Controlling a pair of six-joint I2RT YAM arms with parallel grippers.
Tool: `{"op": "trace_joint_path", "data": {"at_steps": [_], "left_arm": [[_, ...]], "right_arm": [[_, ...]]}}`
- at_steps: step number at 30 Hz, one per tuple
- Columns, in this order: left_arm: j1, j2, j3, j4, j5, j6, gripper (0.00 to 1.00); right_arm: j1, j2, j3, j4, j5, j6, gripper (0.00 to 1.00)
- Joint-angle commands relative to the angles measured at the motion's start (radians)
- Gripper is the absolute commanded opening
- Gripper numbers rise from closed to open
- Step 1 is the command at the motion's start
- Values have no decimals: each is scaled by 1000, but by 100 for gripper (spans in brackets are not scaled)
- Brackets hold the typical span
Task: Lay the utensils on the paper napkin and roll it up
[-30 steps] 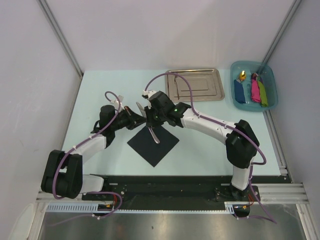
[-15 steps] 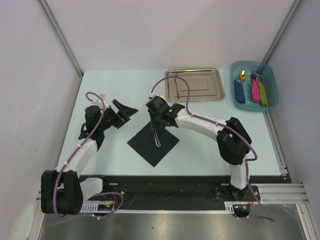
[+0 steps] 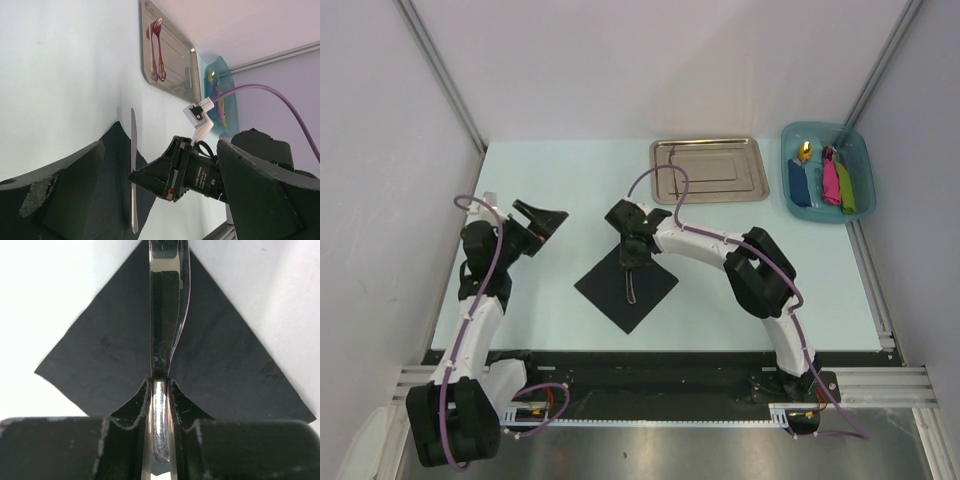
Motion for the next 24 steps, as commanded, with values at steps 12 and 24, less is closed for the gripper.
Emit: {"op": "trace_joint_path", "data": {"at_steps": [12, 24], "left_arm": [[11, 1, -33, 35, -14, -3, 100], [14, 7, -41, 36, -25, -6, 100]], "right_arm": [[-4, 63, 86, 2, -20, 16, 0], [-26, 117, 118, -4, -11, -2, 0]]}}
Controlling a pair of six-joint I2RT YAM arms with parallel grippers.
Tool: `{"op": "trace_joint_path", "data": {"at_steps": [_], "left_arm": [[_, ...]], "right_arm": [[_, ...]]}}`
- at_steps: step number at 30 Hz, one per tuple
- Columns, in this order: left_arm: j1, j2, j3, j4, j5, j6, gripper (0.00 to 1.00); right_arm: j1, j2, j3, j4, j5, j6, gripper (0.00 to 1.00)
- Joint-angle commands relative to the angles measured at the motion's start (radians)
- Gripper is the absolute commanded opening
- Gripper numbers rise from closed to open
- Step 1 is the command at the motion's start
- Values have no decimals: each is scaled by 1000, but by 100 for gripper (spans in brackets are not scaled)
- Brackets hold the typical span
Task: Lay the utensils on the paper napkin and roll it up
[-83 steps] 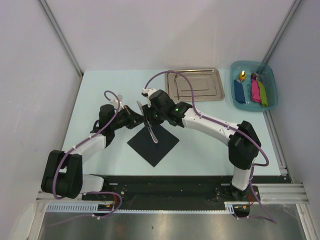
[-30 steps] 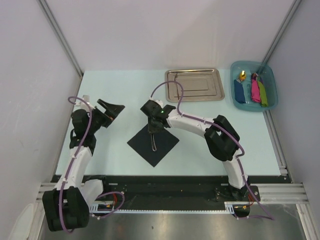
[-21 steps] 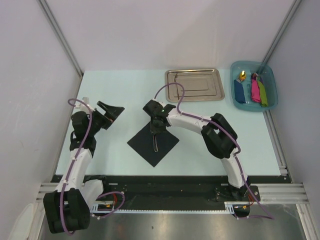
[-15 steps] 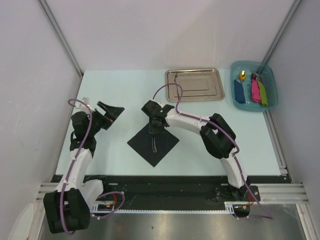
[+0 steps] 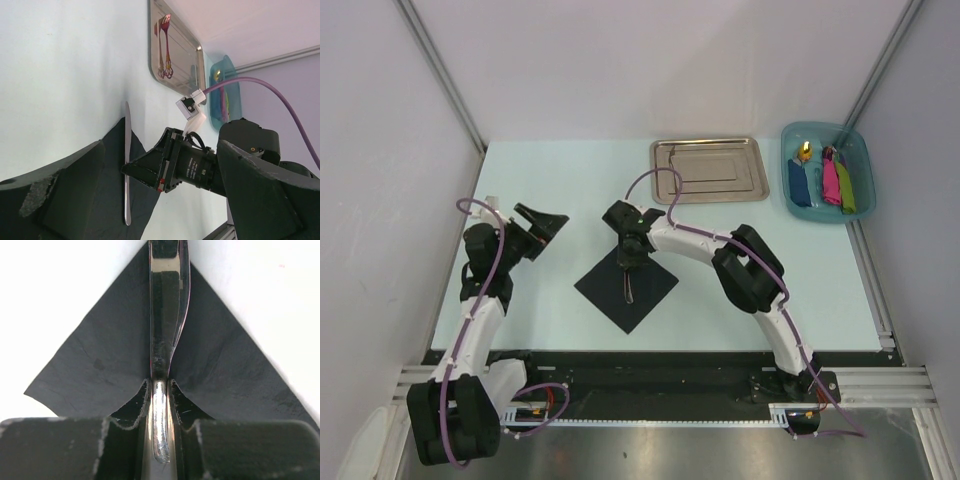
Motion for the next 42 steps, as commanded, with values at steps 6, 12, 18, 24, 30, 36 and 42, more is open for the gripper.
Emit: {"op": "trace_joint_path", "data": {"at_steps": [6, 12, 18, 24, 30, 36, 42], "left_arm": [[17, 13, 1, 24, -16, -3, 100], [17, 17, -4, 24, -18, -3, 100], [17, 17, 1, 16, -21, 0, 100], [23, 25, 14, 1, -24, 10, 100], [26, 30, 59, -20, -4, 41, 100], [26, 10, 91, -27, 27, 87, 100], [26, 5, 120, -19, 28, 115, 100]], "right_arm": [[-16, 37, 70, -3, 6, -8, 0], [-20, 37, 64, -6, 5, -8, 3], [-25, 37, 64, -6, -4, -5, 30], [-31, 19, 65, -9, -7, -3, 31], [-50, -55, 88, -6, -1, -68, 41], [-103, -167, 103, 74, -39, -267, 60], [-298, -146, 200, 134, -201, -479, 68]]}}
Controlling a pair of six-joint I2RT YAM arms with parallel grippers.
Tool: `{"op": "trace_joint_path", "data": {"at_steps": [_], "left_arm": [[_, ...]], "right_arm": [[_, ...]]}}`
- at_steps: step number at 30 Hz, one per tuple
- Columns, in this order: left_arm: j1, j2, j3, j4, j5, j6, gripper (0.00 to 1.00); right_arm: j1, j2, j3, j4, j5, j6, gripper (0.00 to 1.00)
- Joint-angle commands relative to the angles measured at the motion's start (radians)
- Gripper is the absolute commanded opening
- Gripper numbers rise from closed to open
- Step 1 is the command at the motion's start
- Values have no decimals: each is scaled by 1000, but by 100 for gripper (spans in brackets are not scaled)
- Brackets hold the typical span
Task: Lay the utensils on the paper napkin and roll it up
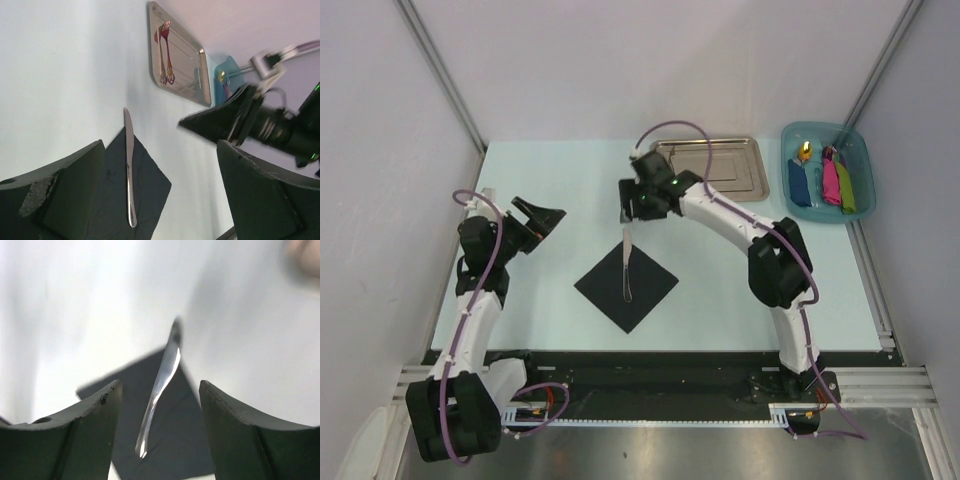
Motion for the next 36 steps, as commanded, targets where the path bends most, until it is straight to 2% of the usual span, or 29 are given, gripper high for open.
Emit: {"op": "trace_joint_path", "data": {"at_steps": [1, 5, 7, 10, 18, 36], "left_arm": [[9, -16, 59, 20, 18, 48, 100], [8, -1, 62, 20, 18, 55, 100], [8, 4, 62, 20, 21, 57, 100], [8, 8, 60, 25, 24, 58, 100], [8, 34, 73, 23, 29, 68, 100], [8, 57, 68, 26, 26, 71, 100]], "right_arm": [[-168, -13, 126, 77, -78, -199, 68], [-257, 112, 281, 56, -76, -257, 65], [-289, 199, 415, 1, -69, -268, 62], [-298, 247, 461, 13, -27, -306, 62], [-323, 369, 513, 33, -13, -336, 55], [-341, 454, 456, 112, 17, -331, 48]]}}
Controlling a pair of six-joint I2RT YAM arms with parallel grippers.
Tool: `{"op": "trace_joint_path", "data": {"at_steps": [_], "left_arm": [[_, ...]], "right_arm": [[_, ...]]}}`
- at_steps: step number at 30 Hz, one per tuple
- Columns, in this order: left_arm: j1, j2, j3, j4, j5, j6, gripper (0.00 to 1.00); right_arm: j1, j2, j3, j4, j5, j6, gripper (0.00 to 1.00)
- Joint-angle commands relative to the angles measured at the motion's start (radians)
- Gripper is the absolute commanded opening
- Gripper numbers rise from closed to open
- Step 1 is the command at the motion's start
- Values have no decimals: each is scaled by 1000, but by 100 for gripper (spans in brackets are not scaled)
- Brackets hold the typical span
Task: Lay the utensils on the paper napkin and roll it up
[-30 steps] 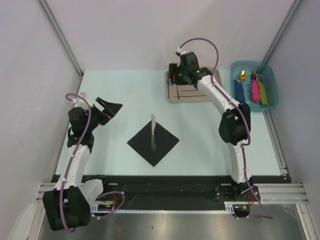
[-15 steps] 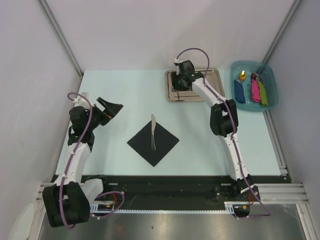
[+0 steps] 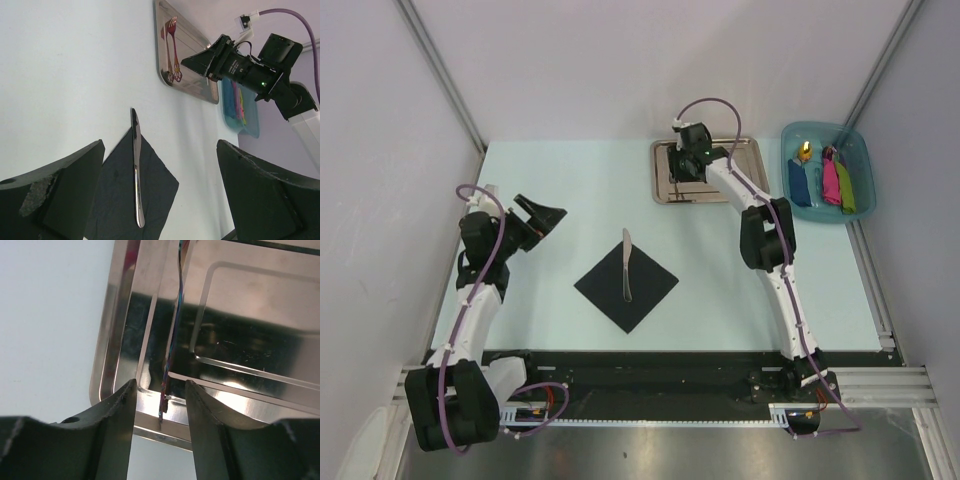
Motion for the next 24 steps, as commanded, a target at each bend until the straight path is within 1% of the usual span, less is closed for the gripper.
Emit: {"op": "trace_joint_path", "data": {"at_steps": [1, 6, 10, 11, 12, 13, 14, 15, 16, 17, 18, 19, 21, 22, 23, 24], "left_arm": [[6, 4, 40, 26, 16, 26, 100], [7, 6, 40, 26, 17, 29, 100], [6, 15, 43, 23, 16, 35, 99], [7, 17, 49, 21, 16, 37, 99], [7, 21, 52, 17, 14, 41, 99], [6, 23, 55, 14, 14, 46, 99], [7, 27, 66, 11, 17, 58, 99], [7, 30, 73, 2, 19, 67, 99], [7, 40, 93, -6, 22, 77, 99], [7, 44, 104, -12, 25, 89, 100], [6, 50, 118, -18, 60, 100, 100], [7, 60, 151, -21, 78, 112, 100], [7, 83, 188, -41, 121, 147, 100], [7, 89, 221, -40, 135, 156, 100], [7, 93, 234, -40, 144, 175, 100], [6, 93, 247, -34, 152, 179, 100]], "right_arm": [[-7, 41, 4, 36, 4, -5, 48], [-13, 56, 1, 40, -13, 1, 45], [-15, 58, -16, 53, -20, -2, 38], [-13, 57, -17, 56, -23, -4, 33], [-13, 58, -17, 56, -25, -5, 31], [-18, 57, -17, 55, -34, -7, 26], [-20, 55, -17, 55, -42, -10, 12], [-23, 52, -16, 52, -51, -8, 3], [-27, 47, -16, 44, -78, -8, 0], [-33, 40, -19, 41, -101, -8, 0], [-50, 17, -23, 38, -130, -8, 0], [-61, -2, -32, 40, -207, -7, 0], [-105, -75, -75, 52, -302, -1, 0], [-121, -103, -92, 79, -416, 15, 0], [-138, -129, -111, 98, -483, 28, 0], [-176, -185, -144, 140, -620, 45, 0]]}}
